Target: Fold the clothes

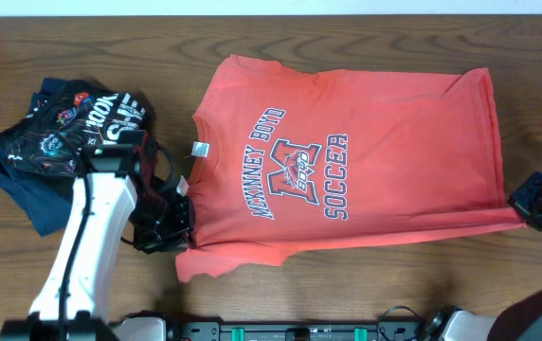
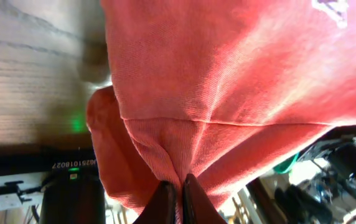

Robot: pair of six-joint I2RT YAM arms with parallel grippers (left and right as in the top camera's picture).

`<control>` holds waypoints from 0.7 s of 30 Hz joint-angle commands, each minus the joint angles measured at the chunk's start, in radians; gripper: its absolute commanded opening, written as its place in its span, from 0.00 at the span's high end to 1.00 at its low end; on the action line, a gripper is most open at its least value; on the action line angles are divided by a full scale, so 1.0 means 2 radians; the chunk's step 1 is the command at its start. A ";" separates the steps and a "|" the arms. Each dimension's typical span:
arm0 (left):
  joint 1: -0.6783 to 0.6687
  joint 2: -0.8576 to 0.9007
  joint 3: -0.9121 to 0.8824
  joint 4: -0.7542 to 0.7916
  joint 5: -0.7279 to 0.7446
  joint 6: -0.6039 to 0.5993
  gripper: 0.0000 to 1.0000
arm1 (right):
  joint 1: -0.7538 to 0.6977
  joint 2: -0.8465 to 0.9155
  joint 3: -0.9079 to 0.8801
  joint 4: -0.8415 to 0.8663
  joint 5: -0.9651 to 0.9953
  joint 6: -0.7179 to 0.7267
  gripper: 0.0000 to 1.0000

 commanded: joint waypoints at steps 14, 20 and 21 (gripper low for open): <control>0.001 -0.019 0.000 0.223 -0.008 -0.093 0.94 | -0.009 0.000 -0.008 0.107 -0.071 -0.016 0.99; 0.001 -0.019 -0.001 0.294 -0.008 -0.101 0.94 | 0.004 0.032 -0.008 0.139 -0.083 -0.016 0.99; 0.001 -0.018 -0.001 0.305 -0.008 -0.101 0.94 | 0.007 0.038 -0.008 0.144 -0.083 -0.016 0.99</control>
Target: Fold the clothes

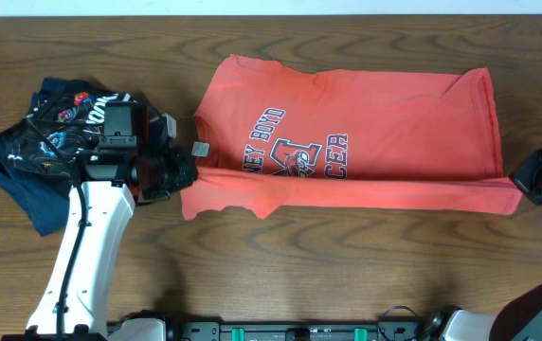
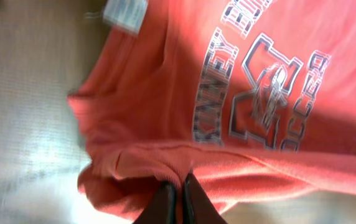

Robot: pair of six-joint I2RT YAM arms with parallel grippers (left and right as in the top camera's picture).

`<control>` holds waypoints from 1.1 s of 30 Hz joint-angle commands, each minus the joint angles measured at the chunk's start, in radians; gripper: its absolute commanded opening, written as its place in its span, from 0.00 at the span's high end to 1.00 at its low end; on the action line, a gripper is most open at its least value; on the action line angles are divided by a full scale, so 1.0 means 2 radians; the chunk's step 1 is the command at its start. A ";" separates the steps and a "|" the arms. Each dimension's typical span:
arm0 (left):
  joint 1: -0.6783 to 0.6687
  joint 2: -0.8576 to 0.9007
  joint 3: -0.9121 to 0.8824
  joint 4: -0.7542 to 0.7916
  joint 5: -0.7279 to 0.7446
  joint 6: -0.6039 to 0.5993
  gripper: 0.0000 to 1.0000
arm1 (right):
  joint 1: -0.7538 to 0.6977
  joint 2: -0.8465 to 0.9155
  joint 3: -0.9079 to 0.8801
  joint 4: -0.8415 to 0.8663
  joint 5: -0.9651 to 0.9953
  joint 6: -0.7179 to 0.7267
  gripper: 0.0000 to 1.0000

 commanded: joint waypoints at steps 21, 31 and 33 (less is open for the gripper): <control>0.001 0.142 0.000 0.183 -0.008 -0.011 0.94 | 0.038 0.063 -0.002 0.125 -0.002 -0.005 0.99; 0.001 0.173 0.000 0.199 -0.008 -0.010 0.94 | 0.047 0.063 -0.003 0.141 -0.002 -0.006 0.99; 0.001 0.173 0.000 0.199 -0.008 -0.010 0.94 | 0.050 0.063 -0.003 0.142 -0.002 -0.005 0.99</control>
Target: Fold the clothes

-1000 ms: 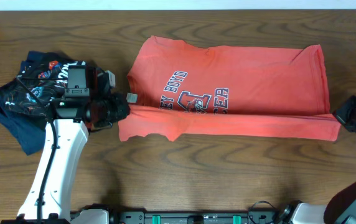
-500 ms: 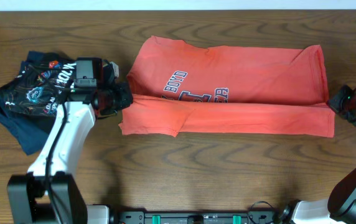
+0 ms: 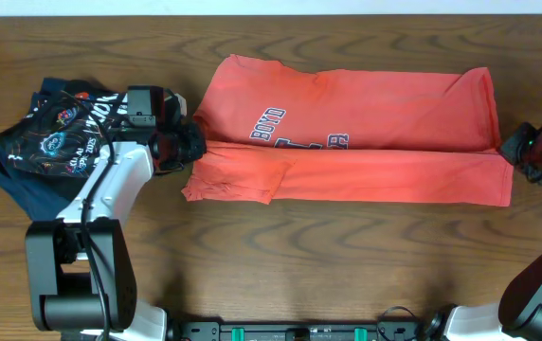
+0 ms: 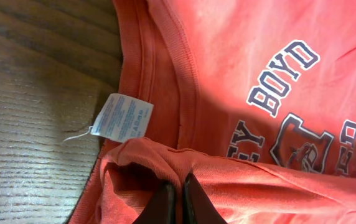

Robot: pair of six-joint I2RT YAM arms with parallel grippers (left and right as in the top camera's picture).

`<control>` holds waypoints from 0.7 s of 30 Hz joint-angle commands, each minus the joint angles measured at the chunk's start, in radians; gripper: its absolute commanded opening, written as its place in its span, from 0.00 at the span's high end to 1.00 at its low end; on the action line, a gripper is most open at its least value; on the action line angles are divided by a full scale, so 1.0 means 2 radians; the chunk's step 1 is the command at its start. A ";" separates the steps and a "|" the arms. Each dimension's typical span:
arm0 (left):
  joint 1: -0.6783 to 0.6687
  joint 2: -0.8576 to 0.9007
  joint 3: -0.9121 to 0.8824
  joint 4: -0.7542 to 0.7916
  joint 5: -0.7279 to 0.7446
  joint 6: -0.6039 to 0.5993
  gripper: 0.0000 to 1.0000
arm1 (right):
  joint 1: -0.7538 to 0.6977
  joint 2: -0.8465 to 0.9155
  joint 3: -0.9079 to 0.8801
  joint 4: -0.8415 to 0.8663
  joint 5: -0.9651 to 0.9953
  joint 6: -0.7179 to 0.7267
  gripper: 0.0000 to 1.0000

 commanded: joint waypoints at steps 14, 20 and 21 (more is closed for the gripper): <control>0.001 0.001 0.000 -0.013 -0.008 -0.002 0.48 | 0.017 0.004 -0.002 0.009 0.021 -0.006 0.71; 0.001 0.001 0.000 -0.052 -0.008 -0.002 0.46 | 0.017 0.004 -0.003 -0.017 0.049 -0.005 0.71; 0.001 0.001 0.000 -0.063 -0.008 -0.002 0.46 | 0.017 0.004 -0.004 -0.023 0.052 -0.005 0.70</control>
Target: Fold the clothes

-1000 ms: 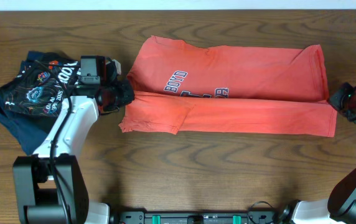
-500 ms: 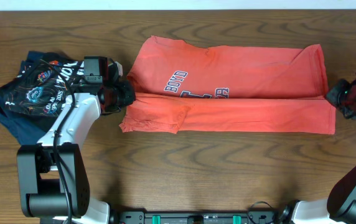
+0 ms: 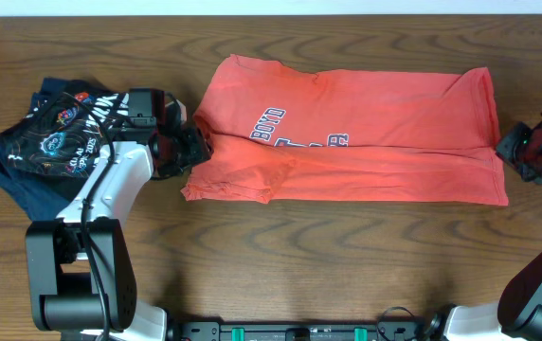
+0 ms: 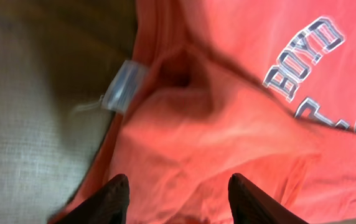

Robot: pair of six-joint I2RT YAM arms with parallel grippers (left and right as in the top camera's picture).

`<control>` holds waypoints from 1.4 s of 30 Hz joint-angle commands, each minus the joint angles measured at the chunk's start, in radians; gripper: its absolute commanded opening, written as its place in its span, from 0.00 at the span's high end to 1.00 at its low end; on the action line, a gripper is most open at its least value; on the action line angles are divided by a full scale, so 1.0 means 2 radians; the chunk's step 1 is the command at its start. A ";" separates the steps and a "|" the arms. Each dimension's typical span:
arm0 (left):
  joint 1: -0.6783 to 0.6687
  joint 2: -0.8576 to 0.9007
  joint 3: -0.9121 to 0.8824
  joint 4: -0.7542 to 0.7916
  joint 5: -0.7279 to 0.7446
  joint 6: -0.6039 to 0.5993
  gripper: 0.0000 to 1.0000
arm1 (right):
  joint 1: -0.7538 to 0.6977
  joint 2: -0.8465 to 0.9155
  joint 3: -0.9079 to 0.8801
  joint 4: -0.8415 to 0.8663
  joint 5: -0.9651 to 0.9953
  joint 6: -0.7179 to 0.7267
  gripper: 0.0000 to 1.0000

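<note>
An orange-red T-shirt (image 3: 366,104) lies spread across the table, its near long side folded up over the print so that only "BOYD" and the letter tops show. My left gripper (image 3: 193,150) is at the shirt's left end by the collar. In the left wrist view the left gripper (image 4: 178,186) stands open over the folded cloth (image 4: 215,124), with the white neck tag (image 4: 123,87) beside it. My right gripper (image 3: 525,147) is at the shirt's right edge; the overhead view does not show how its jaws stand.
A pile of dark printed clothes (image 3: 53,142) lies at the left, just behind my left arm. Bare wooden table (image 3: 347,265) runs along the near side and to the right of the shirt.
My left gripper has let go of the shirt's folded edge and now stands open over it. The folded cloth has settled flat beside the collar. The right gripper has hardly moved.
The shirt lay flat, print showing, with both grippers at its near corners, the left shut on the edge. That side then covered half the print, later most of it. The left gripper is now open over the laid-down fold.
</note>
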 commanded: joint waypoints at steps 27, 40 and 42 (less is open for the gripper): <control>0.001 0.001 -0.064 -0.048 -0.035 0.001 0.41 | 0.004 0.004 -0.188 0.154 0.039 0.011 0.66; 0.001 0.001 -0.064 -0.067 -0.097 0.001 0.73 | 0.003 0.004 -0.188 0.156 0.064 0.011 0.84; 0.001 0.001 -0.064 -0.066 -0.097 0.001 0.73 | 0.003 0.004 -0.188 0.156 0.064 0.011 0.95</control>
